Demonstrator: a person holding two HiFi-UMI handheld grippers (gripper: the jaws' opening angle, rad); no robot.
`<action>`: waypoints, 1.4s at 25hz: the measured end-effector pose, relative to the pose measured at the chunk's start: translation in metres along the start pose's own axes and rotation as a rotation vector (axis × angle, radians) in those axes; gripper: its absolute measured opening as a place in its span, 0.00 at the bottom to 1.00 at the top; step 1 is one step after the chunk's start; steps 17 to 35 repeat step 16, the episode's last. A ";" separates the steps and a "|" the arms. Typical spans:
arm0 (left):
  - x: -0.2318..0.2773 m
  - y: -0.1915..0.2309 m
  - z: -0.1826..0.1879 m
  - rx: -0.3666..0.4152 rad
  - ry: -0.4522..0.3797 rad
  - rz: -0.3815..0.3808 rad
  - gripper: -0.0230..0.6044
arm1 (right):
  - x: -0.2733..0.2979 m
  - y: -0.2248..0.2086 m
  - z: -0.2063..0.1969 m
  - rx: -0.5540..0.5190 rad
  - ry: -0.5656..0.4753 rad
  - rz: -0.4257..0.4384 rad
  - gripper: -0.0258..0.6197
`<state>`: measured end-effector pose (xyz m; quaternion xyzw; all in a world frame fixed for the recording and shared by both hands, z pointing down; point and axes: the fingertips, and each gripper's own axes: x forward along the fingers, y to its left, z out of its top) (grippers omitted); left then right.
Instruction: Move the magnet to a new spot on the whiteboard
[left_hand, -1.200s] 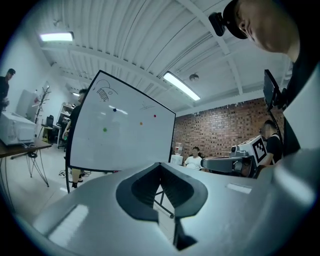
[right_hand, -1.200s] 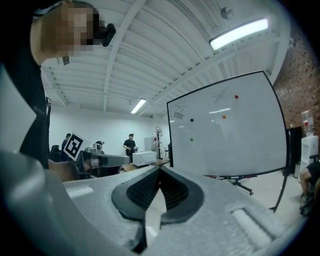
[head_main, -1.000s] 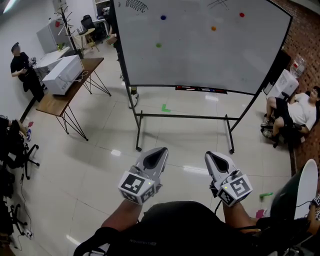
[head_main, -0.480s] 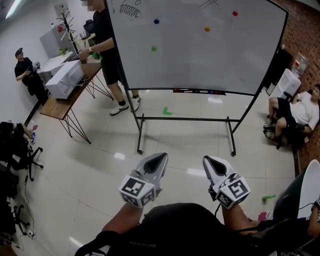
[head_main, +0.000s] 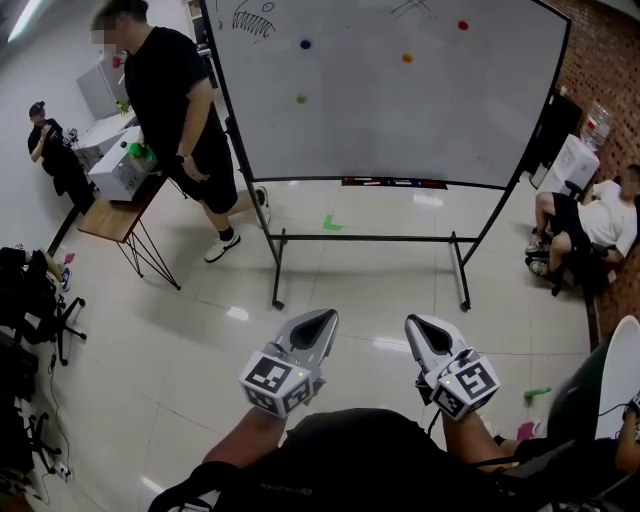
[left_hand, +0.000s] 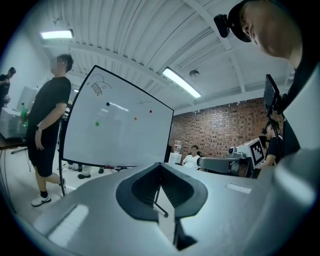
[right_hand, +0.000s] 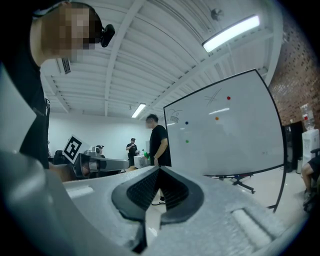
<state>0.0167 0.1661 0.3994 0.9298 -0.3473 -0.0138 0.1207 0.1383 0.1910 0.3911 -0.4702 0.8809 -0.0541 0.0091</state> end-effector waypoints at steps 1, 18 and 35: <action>-0.001 0.001 -0.001 0.001 0.005 0.002 0.06 | 0.001 0.001 -0.001 0.002 0.001 0.002 0.04; -0.013 0.000 -0.008 0.031 0.027 0.004 0.06 | 0.000 0.015 -0.014 0.001 0.024 0.024 0.04; -0.013 0.000 -0.008 0.031 0.027 0.004 0.06 | 0.000 0.015 -0.014 0.001 0.024 0.024 0.04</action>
